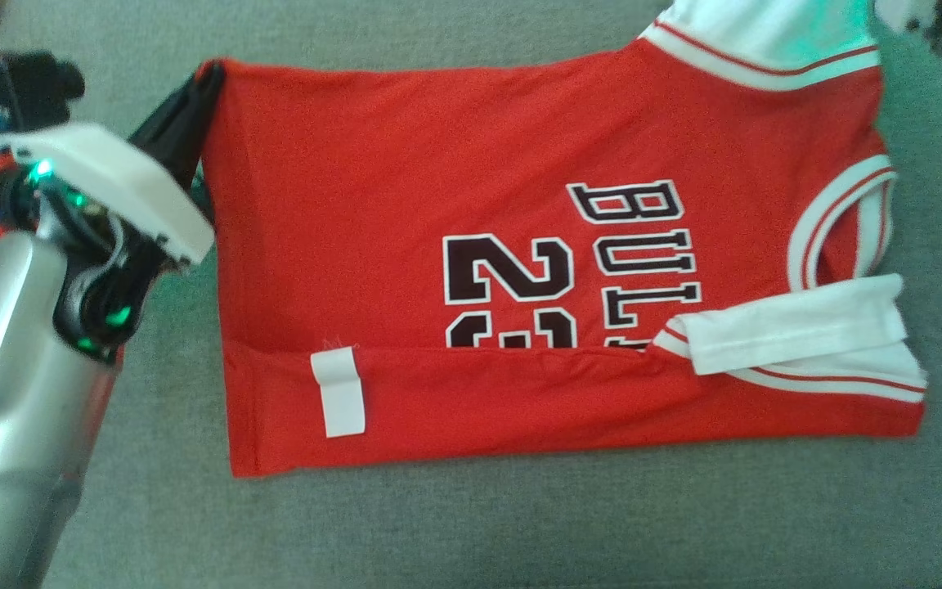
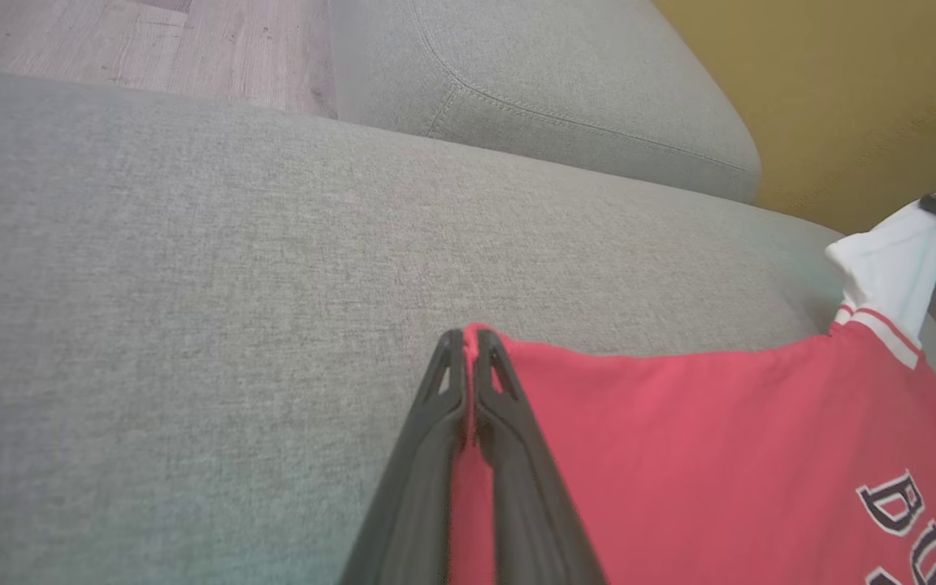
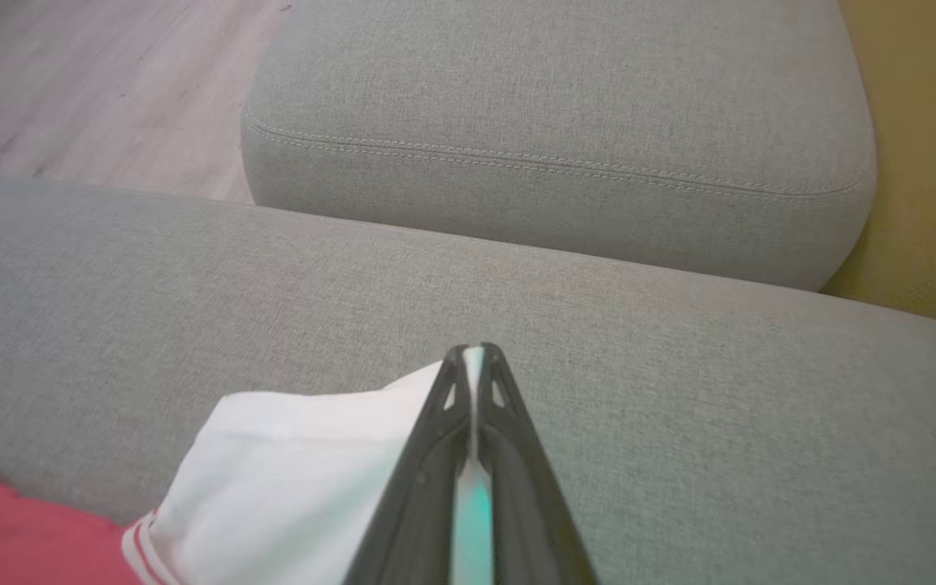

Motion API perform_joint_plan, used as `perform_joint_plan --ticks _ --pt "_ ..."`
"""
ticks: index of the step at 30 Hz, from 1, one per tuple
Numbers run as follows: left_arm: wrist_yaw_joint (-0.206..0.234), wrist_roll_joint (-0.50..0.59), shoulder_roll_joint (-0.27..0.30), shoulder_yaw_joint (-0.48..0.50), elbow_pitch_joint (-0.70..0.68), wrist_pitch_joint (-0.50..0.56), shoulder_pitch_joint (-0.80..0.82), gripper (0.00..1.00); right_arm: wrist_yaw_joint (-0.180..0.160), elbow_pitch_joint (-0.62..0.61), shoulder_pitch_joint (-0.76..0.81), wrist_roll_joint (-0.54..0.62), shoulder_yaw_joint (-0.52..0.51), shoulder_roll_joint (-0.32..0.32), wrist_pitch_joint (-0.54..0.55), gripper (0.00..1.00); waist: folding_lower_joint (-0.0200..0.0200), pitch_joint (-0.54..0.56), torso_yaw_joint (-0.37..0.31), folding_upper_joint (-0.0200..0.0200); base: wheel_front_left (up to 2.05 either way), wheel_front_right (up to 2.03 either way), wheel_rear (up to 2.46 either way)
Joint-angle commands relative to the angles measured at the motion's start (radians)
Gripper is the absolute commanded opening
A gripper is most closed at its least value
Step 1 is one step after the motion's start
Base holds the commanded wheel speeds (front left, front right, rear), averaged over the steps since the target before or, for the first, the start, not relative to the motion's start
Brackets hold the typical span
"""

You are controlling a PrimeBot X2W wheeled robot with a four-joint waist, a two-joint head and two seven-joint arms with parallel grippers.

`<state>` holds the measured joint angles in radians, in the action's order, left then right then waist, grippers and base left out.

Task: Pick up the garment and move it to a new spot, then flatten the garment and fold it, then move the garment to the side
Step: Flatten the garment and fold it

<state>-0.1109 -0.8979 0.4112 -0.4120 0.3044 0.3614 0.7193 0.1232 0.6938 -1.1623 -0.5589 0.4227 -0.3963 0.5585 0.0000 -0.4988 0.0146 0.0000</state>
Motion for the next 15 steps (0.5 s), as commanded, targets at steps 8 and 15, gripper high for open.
perform_joint_plan --ticks 8,15 --pt "-0.019 -0.045 0.145 -0.027 -0.114 -0.069 -0.108 0.0 0.008 -0.234 0.19 -0.128 0.038 -0.103 0.076 0.0 0.0 0.109 -0.038 0.0 0.0 0.0 0.0" --pt "-0.02 -0.045 0.259 -0.147 -0.141 -0.156 -0.183 0.0 0.008 -0.392 0.383 -0.191 -0.002 -0.165 0.156 0.0 0.0 0.171 -0.046 0.0 0.0 0.0 0.0"
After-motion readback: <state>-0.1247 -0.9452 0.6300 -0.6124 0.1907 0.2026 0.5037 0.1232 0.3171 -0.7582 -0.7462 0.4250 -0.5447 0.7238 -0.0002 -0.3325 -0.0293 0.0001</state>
